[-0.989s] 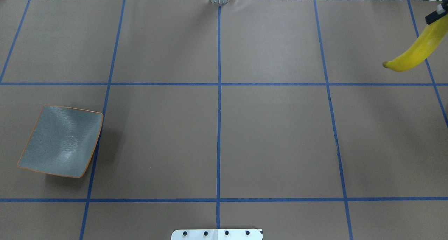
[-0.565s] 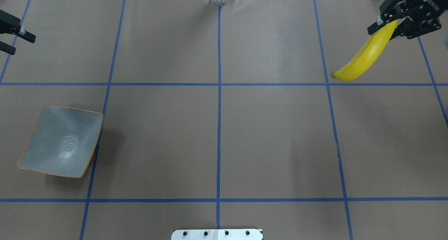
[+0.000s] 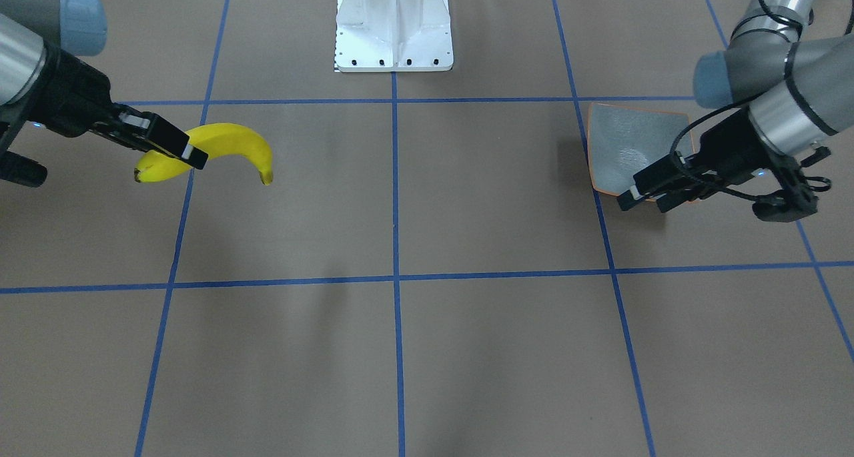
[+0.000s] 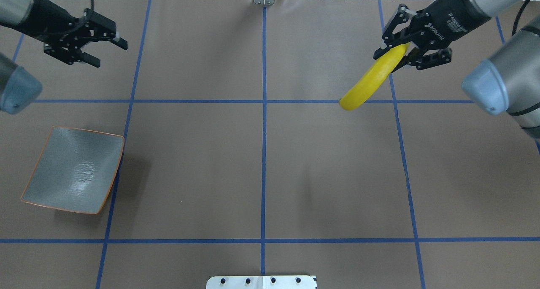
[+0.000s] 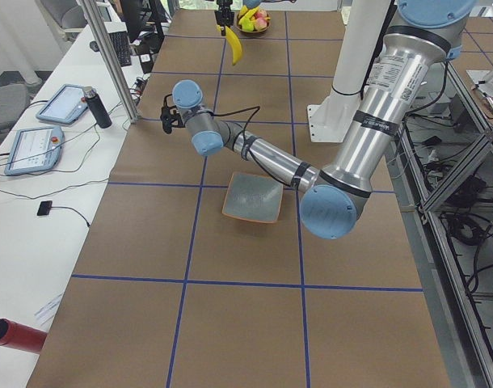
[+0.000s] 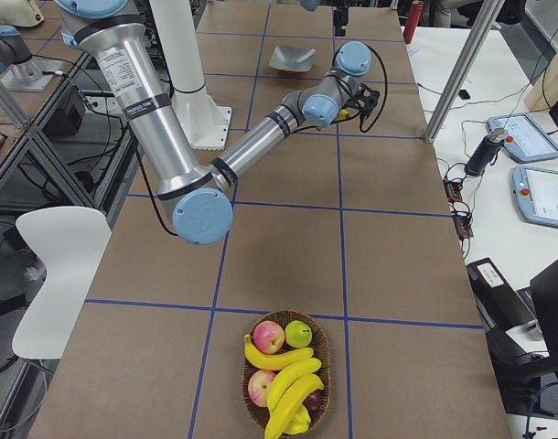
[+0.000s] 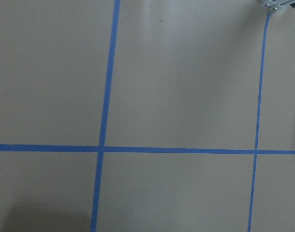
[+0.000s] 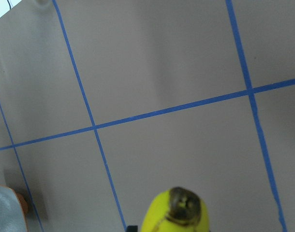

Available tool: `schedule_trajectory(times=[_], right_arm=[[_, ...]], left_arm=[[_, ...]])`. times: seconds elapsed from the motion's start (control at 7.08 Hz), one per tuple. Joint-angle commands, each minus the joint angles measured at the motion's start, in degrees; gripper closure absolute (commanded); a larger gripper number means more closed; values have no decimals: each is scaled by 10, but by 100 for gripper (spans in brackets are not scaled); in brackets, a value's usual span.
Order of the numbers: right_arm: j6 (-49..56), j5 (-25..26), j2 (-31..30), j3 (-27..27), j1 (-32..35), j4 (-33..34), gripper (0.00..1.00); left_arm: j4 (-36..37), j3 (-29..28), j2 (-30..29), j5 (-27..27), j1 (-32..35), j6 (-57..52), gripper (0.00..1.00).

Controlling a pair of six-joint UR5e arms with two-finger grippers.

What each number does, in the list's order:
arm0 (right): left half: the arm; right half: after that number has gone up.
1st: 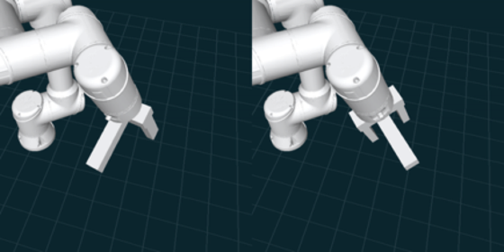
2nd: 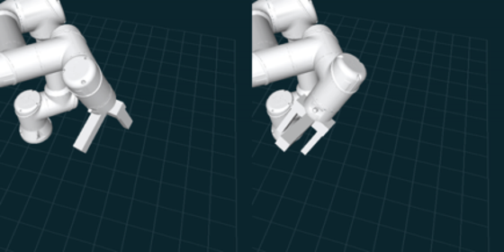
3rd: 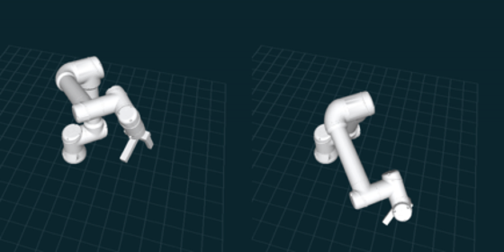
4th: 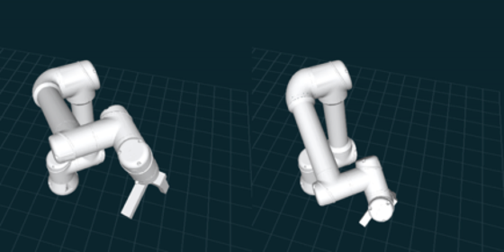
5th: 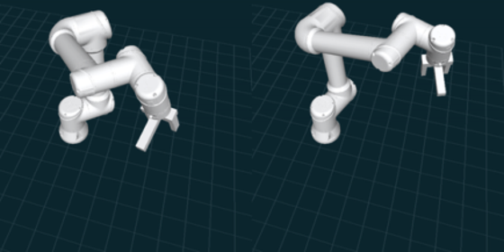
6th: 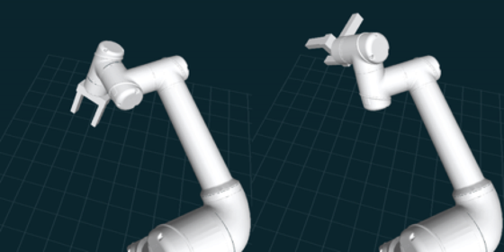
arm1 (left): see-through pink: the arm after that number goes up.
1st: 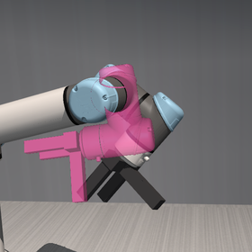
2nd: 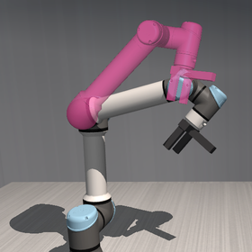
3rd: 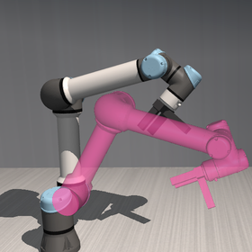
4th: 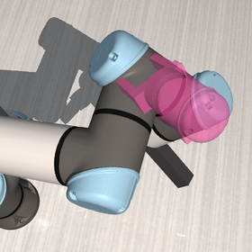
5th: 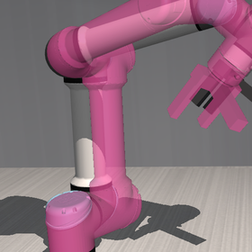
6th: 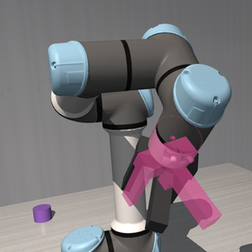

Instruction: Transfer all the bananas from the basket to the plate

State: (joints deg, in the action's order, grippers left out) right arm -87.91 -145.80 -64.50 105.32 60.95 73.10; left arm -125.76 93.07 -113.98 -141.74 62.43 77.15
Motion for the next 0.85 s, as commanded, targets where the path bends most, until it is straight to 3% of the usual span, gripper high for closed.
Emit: schedule_trajectory(times=[0.0, 0.57, 0.71], right_arm=[[-145, 84, 21, -2, -65, -81, 100], [-226, 94, 37, 0, -128, -83, 100], [-228, 136, 37, 17, -133, -97, 100]], left_arm=[[-8, 14, -38, 57, -54, 118, 0], [-19, 44, -82, 72, -121, 121, 0], [-19, 42, -82, 73, -128, 168, 0]])
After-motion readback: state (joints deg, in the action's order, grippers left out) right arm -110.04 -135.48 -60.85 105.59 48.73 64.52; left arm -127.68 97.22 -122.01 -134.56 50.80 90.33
